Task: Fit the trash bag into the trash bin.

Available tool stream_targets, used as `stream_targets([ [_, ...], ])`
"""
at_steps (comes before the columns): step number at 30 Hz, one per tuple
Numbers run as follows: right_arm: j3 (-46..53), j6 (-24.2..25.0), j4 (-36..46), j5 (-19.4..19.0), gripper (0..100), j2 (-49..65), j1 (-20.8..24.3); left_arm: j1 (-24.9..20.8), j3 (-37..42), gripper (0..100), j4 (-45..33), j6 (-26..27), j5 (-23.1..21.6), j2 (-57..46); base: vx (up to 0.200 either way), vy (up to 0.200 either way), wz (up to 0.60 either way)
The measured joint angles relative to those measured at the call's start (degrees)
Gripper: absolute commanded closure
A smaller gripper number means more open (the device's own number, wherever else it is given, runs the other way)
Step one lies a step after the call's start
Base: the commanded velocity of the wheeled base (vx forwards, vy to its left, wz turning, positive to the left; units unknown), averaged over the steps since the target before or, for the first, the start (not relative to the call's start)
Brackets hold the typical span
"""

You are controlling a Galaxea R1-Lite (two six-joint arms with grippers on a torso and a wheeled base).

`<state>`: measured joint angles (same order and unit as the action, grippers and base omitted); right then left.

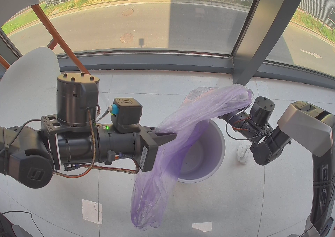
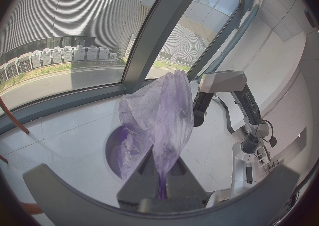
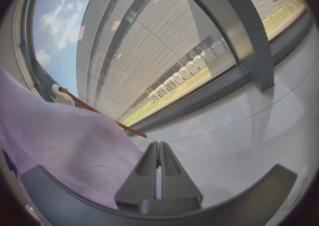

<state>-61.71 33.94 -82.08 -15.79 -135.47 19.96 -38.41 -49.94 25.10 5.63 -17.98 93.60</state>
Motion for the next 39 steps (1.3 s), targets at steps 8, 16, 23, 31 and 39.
stream_targets([
  [8,5.5,2.8,-4.4,-3.8,100,-0.4,2.2,0.7,0.1,100,0.0,0.0,0.0,0.1,0.0,0.0,0.0],
  [16,19.9,1.0,-6.8,-10.6,100,3.9,3.3,1.6,-0.6,100,0.6,0.1,-0.1,1.0,0.0,0.0,0.0],
  [23,29.5,-7.2,-6.9,-11.7,100,7.2,3.9,1.9,-4.6,100,1.8,-0.1,-0.1,4.5,0.0,0.0,0.0],
  [31,34.2,-17.8,-6.9,-6.3,100,8.2,3.8,1.9,-10.4,100,1.6,-1.2,0.4,10.1,0.0,0.0,0.0],
  [39,48.7,-18.2,-6.9,-6.0,100,12.3,9.6,2.0,-13.2,100,1.2,-2.1,0.9,12.7,0.0,0.0,0.0],
])
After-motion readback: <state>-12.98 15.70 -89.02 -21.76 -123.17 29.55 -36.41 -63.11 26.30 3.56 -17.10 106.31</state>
